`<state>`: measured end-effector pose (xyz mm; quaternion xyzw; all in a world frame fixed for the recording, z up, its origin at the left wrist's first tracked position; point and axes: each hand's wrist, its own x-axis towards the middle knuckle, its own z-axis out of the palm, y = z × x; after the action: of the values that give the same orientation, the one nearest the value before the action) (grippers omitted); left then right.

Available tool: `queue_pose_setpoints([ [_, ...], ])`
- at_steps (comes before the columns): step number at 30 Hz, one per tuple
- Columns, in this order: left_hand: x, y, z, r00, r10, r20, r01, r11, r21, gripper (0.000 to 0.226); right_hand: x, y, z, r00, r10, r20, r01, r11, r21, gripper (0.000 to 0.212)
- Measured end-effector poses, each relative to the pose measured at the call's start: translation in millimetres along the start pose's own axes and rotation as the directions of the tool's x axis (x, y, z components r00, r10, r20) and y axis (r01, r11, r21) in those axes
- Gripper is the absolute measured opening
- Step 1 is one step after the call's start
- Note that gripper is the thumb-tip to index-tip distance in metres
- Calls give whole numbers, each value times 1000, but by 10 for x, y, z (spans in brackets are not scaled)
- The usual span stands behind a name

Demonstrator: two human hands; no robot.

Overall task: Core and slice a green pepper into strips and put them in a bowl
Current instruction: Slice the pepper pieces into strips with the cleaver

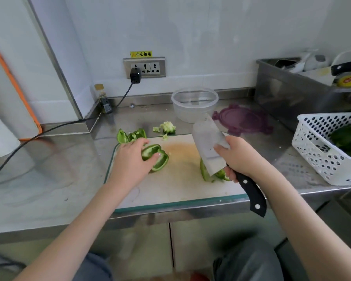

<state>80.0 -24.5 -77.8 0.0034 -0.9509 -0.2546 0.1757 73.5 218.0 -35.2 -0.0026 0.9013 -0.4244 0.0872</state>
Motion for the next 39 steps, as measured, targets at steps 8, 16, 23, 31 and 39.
queue_pose_setpoints([
  [8,69,302,91,922,-188,339,223,973,-67,29,-103,-170,162,1000,-22,-2,22,1000,-16,43],
  [16,-261,582,-8,879,-224,420,208,974,85,62,-166,-190,234,997,-26,-71,23,999,-48,17],
  [23,-289,638,81,882,-169,440,164,985,49,28,-197,-187,398,995,-50,-84,49,999,-24,16],
  [31,39,522,18,965,-193,180,229,950,-211,20,-149,-349,314,989,-88,-121,86,996,-25,18],
  [39,24,285,146,939,-163,302,238,944,-230,25,-73,-421,300,998,-61,-26,53,970,-237,17],
])
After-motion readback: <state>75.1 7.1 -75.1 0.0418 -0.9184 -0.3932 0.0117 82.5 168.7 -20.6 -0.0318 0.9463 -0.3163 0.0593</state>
